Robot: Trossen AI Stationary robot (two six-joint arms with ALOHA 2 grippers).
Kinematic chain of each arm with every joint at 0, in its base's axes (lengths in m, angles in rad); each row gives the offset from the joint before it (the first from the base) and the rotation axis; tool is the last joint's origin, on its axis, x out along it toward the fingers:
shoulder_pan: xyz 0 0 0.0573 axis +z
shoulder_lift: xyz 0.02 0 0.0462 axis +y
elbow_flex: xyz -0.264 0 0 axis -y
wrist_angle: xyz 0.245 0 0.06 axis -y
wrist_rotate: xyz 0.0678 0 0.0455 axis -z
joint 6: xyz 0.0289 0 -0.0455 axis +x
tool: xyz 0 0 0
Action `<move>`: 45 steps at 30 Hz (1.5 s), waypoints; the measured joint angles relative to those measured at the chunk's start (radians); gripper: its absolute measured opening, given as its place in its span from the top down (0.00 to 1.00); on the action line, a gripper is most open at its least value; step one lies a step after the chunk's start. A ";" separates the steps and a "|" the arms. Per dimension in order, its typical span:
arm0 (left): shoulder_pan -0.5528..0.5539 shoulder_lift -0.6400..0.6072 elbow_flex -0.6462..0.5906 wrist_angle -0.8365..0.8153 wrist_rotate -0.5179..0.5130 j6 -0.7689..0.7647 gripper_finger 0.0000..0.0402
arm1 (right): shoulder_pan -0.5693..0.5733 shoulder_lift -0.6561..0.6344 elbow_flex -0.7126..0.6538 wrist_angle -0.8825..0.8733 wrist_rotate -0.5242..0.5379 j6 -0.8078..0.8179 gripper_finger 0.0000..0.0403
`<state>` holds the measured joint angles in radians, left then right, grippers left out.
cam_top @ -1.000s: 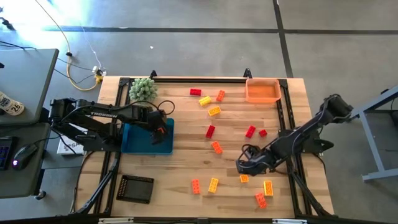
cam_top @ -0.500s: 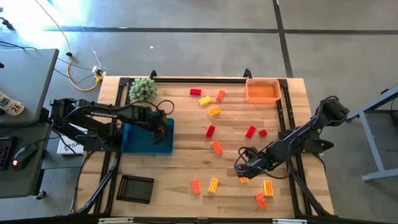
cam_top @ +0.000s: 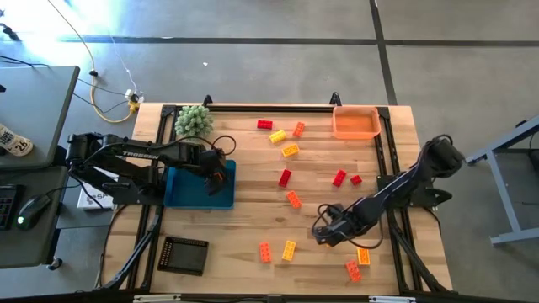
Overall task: Sort & place blocks by color
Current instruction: Put the yellow game piece into the orange bin
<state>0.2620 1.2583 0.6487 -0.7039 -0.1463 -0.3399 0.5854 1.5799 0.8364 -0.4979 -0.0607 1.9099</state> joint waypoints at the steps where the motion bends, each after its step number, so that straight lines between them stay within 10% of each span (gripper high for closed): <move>1: 0.000 0.000 0.000 0.000 0.000 0.000 0.39 | 0.000 0.007 0.000 0.012 0.000 0.000 0.52; 13: 0.000 0.000 0.000 0.004 -0.023 0.002 0.39 | -0.001 0.071 0.000 0.040 -0.049 0.003 0.52; 24: 0.000 0.000 0.000 0.003 0.016 0.001 0.39 | -0.004 0.062 0.001 0.059 -0.059 0.028 0.73; 45: 0.000 0.000 0.149 0.013 0.047 0.115 0.39 | -0.281 -0.215 -0.001 0.060 0.365 -0.183 0.73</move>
<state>0.2619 1.2583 0.7981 -0.6910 -0.0989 -0.2245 0.3048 1.3648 0.8356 -0.4375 0.3042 1.7269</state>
